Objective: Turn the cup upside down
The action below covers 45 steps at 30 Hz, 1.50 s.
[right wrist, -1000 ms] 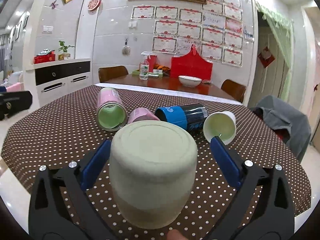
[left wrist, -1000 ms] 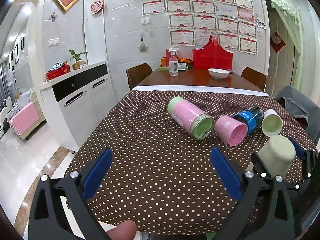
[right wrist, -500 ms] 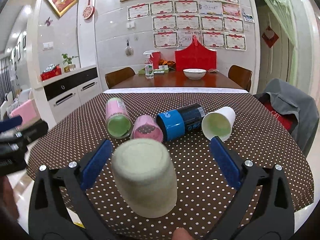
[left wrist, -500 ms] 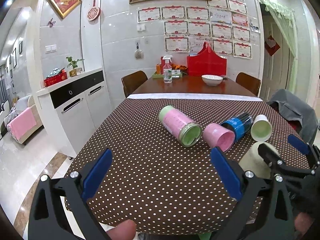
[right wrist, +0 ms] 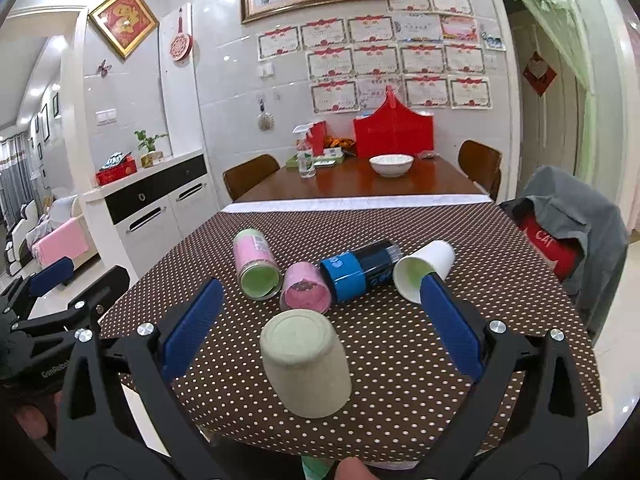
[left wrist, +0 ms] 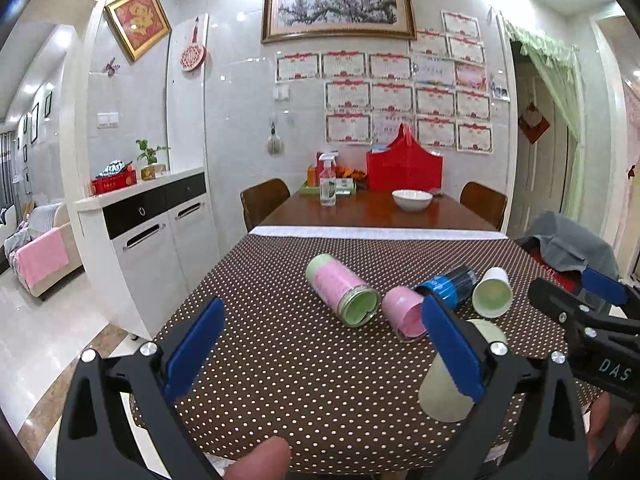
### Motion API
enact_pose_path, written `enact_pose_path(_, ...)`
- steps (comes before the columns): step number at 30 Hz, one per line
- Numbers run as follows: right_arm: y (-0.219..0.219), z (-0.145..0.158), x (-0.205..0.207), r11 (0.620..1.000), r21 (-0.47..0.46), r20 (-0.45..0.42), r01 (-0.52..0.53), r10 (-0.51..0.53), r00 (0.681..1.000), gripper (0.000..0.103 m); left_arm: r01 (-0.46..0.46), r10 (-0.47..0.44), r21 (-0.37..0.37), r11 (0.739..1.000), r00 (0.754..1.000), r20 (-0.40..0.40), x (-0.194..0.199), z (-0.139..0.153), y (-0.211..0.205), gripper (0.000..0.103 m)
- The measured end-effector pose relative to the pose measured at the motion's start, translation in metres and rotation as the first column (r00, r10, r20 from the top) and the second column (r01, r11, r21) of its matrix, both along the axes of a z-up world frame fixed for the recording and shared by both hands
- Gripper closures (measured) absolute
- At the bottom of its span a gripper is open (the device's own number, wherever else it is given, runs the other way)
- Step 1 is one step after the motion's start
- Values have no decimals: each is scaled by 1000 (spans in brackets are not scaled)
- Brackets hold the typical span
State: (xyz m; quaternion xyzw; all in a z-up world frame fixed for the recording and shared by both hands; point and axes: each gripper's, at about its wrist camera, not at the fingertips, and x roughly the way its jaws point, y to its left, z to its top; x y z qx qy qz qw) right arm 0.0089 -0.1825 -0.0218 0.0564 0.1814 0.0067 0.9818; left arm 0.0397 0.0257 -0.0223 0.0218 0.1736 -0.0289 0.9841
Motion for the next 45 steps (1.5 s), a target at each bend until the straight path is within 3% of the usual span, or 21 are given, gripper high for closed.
enact_pose_path(18, -13, 10, -37, 991, -65, 45, 117, -115, 992, 6, 41, -39, -30, 999, 997, 71, -34, 11, -18, 6)
enact_pose_path(45, -7, 26, -47, 993, -60, 81, 97, -92, 993, 6, 24, -21, -35, 999, 995, 100, -51, 20, -8, 6)
